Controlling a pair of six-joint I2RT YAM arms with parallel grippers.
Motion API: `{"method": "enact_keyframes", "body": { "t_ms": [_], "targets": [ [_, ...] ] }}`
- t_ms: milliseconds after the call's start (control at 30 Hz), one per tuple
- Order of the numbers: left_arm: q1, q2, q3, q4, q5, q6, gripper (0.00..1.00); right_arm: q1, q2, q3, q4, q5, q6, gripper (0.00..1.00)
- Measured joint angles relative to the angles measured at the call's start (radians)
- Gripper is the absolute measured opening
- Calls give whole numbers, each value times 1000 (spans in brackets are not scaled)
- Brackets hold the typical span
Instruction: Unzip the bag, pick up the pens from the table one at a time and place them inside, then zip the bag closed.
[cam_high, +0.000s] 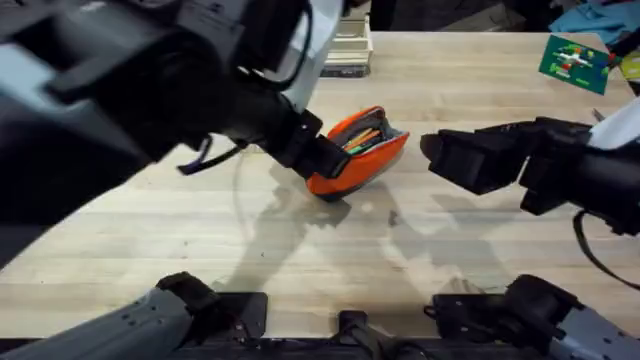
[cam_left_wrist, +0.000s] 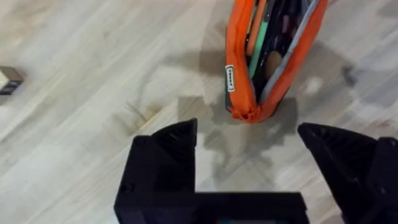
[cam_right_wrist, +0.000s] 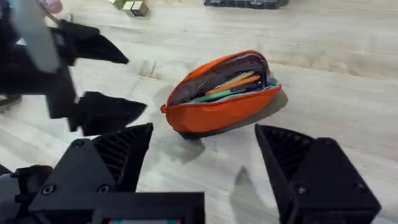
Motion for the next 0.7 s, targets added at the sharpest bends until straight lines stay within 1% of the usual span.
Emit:
{"method": "enact_keyframes", "body": {
  "t_ms": [100, 200, 300, 400, 467, 533, 633, 700],
  "targets": [
    [31, -51, 0, -9, 24, 36, 993, 0, 0, 0, 0, 1, 0, 998],
    [78, -99, 0, -46, 63, 87, 994, 0, 0, 0, 0, 5, 0, 998],
    [140, -139, 0, -98, 115, 149, 994, 0, 0, 0, 0, 8, 0, 997],
    [206, -166, 0, -145, 179, 212, 994, 0, 0, 0, 0, 8, 0, 997],
    [247, -178, 0, -188, 236, 270, 994, 0, 0, 0, 0, 8, 0, 997],
    [278, -183, 0, -220, 286, 332, 993, 0, 0, 0, 0, 8, 0, 997],
    [309, -184, 0, -233, 333, 415, 993, 0, 0, 0, 0, 8, 0, 997],
    [317, -184, 0, -220, 346, 450, 993, 0, 0, 0, -2, 8, 0, 997]
  ]
}}
